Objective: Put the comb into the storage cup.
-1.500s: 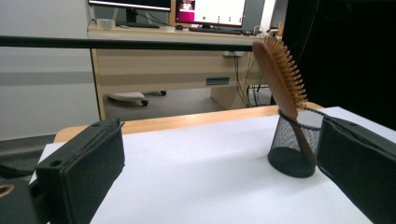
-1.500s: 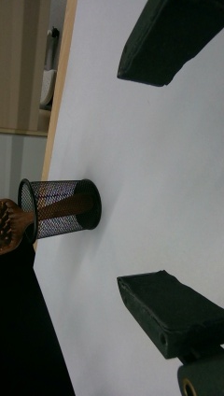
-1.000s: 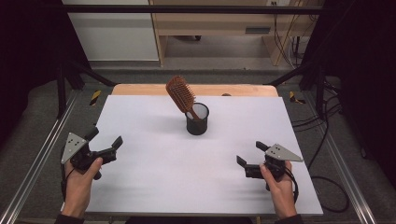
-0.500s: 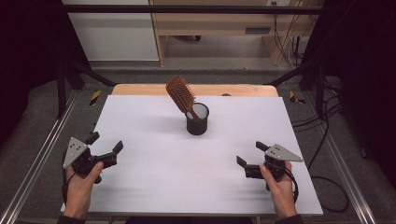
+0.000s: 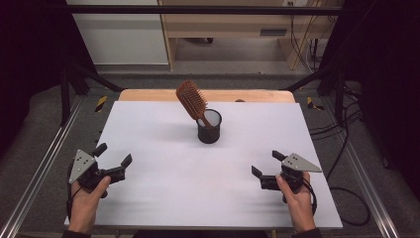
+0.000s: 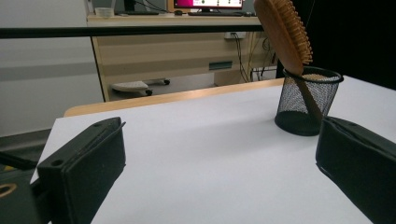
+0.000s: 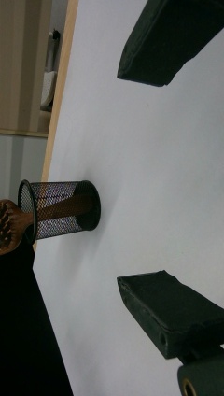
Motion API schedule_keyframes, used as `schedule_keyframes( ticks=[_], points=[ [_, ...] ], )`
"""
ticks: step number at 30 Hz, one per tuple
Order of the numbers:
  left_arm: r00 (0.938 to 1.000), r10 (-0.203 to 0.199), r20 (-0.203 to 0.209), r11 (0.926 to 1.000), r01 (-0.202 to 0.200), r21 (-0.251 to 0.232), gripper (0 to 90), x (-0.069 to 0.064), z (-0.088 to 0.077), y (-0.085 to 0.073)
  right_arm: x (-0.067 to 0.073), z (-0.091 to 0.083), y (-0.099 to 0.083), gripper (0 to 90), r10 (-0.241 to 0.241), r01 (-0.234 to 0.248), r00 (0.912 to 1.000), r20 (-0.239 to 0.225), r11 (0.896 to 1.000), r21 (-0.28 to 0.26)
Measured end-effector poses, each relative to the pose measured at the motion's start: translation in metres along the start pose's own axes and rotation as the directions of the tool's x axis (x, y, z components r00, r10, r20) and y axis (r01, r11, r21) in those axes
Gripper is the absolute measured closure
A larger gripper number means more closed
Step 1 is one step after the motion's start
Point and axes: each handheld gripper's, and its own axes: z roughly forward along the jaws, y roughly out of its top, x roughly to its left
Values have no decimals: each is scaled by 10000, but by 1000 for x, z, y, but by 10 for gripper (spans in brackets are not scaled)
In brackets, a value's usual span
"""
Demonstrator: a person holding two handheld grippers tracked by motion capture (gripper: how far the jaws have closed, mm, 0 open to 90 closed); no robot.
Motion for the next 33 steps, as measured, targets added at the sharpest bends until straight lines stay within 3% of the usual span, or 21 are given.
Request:
schedule_keyframes(
  ticks=[15, 28, 33],
  points=[
    [9997, -207, 89, 9997, 206, 106, 16, 0, -7, -10, -1, -7, -1, 37, -199, 199, 9997, 156, 9998, -51],
    [9949, -764, 651, 9967, 780, -209, 32, 5, -20, -23, -7, -16, -6, 39, -768, 803, 9950, 646, 9953, -533],
    [9942, -762, 753, 9965, 786, -289, 32, 6, -22, -25, -12, -22, -9, 39, -871, 917, 9936, 725, 9937, -637]
  ],
)
